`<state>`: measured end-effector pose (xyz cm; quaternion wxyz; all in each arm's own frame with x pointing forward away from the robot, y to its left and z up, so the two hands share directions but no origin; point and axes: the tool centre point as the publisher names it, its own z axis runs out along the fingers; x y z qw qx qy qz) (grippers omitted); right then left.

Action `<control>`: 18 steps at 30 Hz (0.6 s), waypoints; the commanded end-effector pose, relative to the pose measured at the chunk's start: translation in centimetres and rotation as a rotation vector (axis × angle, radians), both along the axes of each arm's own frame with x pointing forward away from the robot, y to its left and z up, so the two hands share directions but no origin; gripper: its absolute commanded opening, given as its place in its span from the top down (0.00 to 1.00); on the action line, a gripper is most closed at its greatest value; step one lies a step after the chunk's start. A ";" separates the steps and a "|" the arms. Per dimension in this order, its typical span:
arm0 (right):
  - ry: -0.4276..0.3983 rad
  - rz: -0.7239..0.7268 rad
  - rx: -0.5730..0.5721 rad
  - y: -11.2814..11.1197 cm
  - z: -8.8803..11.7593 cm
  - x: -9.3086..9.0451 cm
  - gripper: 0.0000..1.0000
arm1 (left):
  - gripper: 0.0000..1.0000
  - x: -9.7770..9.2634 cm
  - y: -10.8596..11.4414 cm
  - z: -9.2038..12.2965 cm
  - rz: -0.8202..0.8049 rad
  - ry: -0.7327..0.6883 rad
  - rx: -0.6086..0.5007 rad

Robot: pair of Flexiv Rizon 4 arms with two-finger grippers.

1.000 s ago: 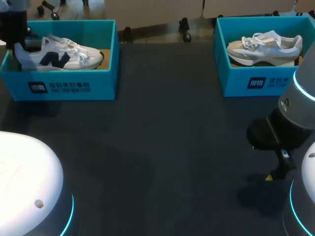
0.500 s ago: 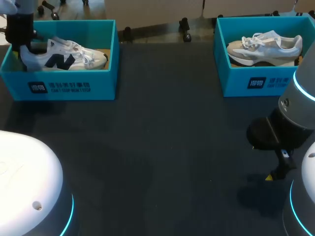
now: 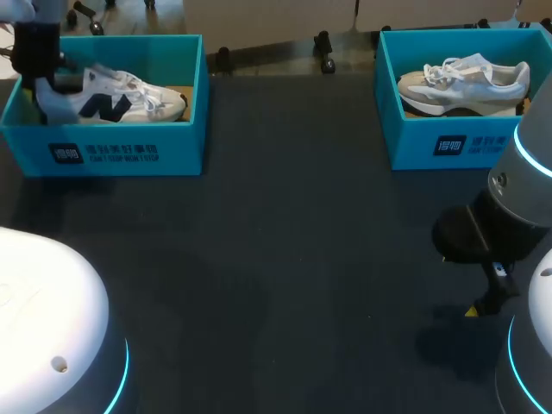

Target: Take the shoe out of the shoebox, open the shoe tongue, remove and reinsert the insole, then place the shoe into the shoebox

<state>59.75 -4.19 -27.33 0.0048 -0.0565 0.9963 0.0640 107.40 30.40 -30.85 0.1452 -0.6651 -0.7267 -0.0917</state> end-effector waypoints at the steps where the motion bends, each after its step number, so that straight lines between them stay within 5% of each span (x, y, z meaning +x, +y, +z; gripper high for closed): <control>1: -0.002 0.000 0.000 0.0 -0.1 -0.1 0.00 | 1.00 -0.7 0.4 0.1 -0.009 0.004 -0.005; 18: -0.002 0.000 0.000 0.0 -0.1 -0.1 0.00 | 1.00 -2.9 0.7 -0.6 -0.046 0.022 -0.015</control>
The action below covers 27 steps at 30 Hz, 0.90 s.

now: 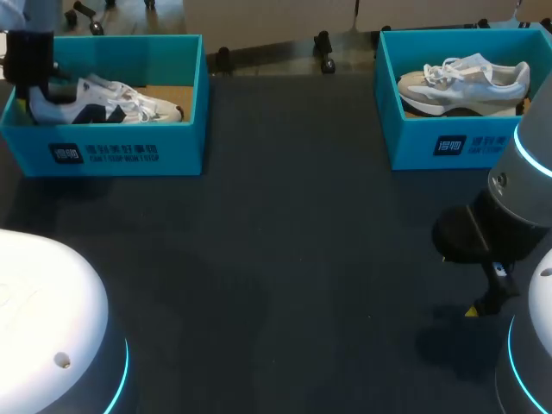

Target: Take the shoe out of the shoebox, open the shoe tongue, remove and reinsert the insole, then place the shoe into the shoebox

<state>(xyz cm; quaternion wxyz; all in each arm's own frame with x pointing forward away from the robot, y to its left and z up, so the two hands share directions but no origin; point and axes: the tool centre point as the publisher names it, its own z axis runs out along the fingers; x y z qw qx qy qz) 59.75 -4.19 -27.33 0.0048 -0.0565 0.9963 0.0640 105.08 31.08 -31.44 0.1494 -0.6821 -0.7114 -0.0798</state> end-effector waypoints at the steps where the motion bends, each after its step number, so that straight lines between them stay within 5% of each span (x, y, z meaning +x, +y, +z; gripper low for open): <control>1: -0.002 0.000 0.000 0.0 -0.1 -0.1 0.00 | 1.00 -0.6 0.0 -0.1 -0.006 -0.006 -0.001; 27: -0.002 0.000 0.000 0.0 -0.1 -0.1 0.00 | 1.00 -0.1 -0.5 -3.6 -0.006 0.030 -0.010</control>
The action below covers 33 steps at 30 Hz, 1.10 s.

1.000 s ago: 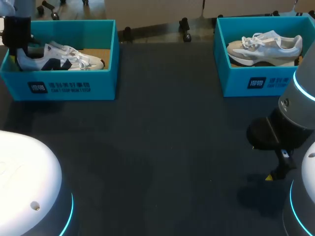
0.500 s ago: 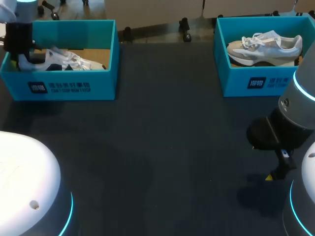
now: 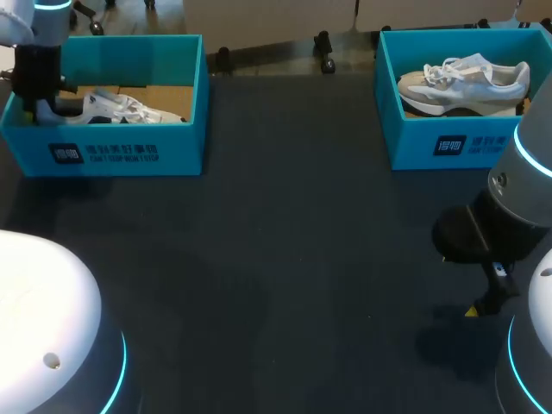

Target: Take the shoe out of the shoebox, open the shoe tongue, remove and reinsert the insole, then place the shoe into the shoebox

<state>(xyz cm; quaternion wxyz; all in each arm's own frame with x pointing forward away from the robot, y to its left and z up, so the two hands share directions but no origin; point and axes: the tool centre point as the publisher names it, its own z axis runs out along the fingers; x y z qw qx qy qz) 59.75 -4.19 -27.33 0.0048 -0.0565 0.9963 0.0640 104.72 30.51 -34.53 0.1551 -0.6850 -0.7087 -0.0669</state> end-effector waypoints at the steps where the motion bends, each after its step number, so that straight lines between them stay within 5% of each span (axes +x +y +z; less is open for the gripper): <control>1: -0.002 0.000 0.000 0.0 -0.1 -0.1 0.00 | 1.00 0.2 0.0 -0.7 -0.009 0.002 0.001; 32: -0.002 0.000 0.000 0.0 -0.1 -0.1 0.00 | 1.00 0.3 0.0 -2.9 -0.053 0.020 -0.080; 33: -0.002 0.000 0.000 0.0 -0.1 -0.1 0.00 | 0.91 0.2 0.0 -2.8 -0.054 0.019 -0.082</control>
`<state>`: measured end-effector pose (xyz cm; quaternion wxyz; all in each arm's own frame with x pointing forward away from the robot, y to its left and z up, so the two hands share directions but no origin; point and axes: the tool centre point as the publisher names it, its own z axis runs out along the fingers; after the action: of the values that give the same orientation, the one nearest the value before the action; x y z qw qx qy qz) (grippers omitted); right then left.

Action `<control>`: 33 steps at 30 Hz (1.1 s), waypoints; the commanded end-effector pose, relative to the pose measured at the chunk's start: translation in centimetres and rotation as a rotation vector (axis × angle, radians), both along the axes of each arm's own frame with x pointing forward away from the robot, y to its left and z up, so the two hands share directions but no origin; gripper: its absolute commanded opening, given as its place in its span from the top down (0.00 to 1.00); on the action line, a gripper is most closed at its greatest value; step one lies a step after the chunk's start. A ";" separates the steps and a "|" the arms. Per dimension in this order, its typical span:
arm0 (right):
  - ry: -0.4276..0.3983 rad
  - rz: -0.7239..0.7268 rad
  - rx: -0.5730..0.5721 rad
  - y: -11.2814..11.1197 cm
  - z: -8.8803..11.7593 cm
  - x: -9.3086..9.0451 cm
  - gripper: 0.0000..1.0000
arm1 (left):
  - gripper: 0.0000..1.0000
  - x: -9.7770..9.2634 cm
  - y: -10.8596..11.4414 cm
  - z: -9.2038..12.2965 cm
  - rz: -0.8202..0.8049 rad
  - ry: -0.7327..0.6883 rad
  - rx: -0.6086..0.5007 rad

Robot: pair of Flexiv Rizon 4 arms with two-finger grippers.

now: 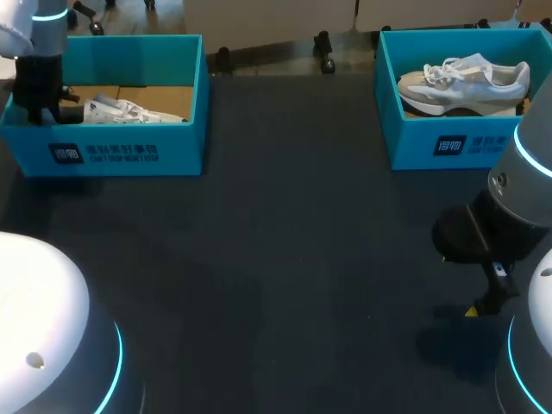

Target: Take the shoe out of the shoebox, open the shoe tongue, remove and reinsert the insole, then place the shoe into the shoebox

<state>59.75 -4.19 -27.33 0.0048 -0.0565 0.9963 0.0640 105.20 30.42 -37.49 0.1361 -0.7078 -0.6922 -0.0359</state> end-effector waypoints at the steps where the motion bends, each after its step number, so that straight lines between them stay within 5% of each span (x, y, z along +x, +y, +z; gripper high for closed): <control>1: -0.002 0.000 0.000 0.0 -0.1 -0.1 0.00 | 0.84 -0.3 0.1 0.2 -0.007 -0.005 -0.008; 7: -0.002 0.000 0.000 0.0 -0.1 -0.1 0.00 | 0.46 -0.5 -0.1 0.9 -0.022 -0.013 -0.029; 11: -0.002 0.000 0.000 0.0 -0.1 -0.1 0.00 | 0.44 -0.5 -0.2 1.6 -0.030 -0.018 -0.044; 25: -0.002 0.000 0.000 0.0 -0.1 -0.1 0.00 | 0.08 -1.1 -0.5 4.2 -0.036 -0.034 -0.077; 33: -0.002 0.000 0.000 0.0 -0.1 -0.1 0.00 | 0.07 -1.6 -1.1 7.0 -0.029 -0.053 -0.110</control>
<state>59.75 -4.19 -27.33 0.0048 -0.0565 0.9963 0.0640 104.52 29.34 -31.71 0.0820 -0.7228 -0.6860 -0.0132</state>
